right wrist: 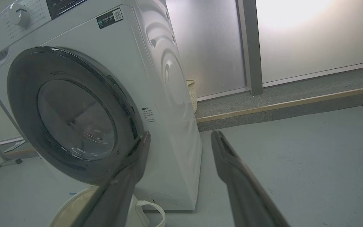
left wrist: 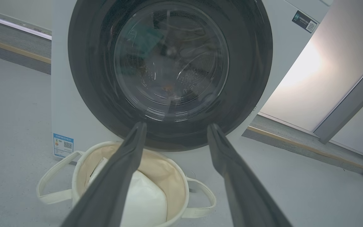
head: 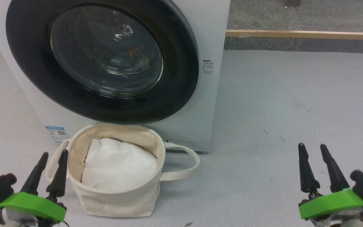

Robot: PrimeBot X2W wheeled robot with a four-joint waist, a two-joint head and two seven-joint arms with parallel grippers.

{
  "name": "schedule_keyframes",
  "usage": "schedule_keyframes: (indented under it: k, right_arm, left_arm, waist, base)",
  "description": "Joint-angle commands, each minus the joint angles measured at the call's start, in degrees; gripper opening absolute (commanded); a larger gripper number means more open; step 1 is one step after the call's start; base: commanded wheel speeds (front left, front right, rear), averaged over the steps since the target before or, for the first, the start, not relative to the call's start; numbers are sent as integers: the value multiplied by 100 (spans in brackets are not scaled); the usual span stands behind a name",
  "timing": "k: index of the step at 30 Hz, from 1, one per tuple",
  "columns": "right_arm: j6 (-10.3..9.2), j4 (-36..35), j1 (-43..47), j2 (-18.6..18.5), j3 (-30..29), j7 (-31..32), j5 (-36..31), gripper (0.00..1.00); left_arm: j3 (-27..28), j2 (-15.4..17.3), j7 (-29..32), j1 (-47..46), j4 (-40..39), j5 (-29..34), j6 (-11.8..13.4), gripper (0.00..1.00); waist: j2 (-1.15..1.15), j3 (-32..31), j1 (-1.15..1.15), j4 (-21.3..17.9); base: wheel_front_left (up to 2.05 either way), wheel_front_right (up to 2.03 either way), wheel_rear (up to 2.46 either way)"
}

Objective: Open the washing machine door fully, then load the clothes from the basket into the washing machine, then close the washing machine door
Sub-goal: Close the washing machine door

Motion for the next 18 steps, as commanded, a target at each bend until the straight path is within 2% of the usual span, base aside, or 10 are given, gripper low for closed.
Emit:
schedule_keyframes:
  k: [1, 18]
  right_arm:
    - [-1, -169, -181, -62, 69, -54, -27, 100]
    - [-1, -90, -244, -30, 54, -54, -47, 100]
  left_arm:
    - [198, 273, -77, -317, -123, -34, -34, 100]
    - [157, 324, -96, -399, -70, -111, -34, 100]
  waist:
    - [0, 1, 0, 2]
    - [0, 25, 0, 2]
  base:
    - [0, 0, 0]
    - [0, 0, 0]
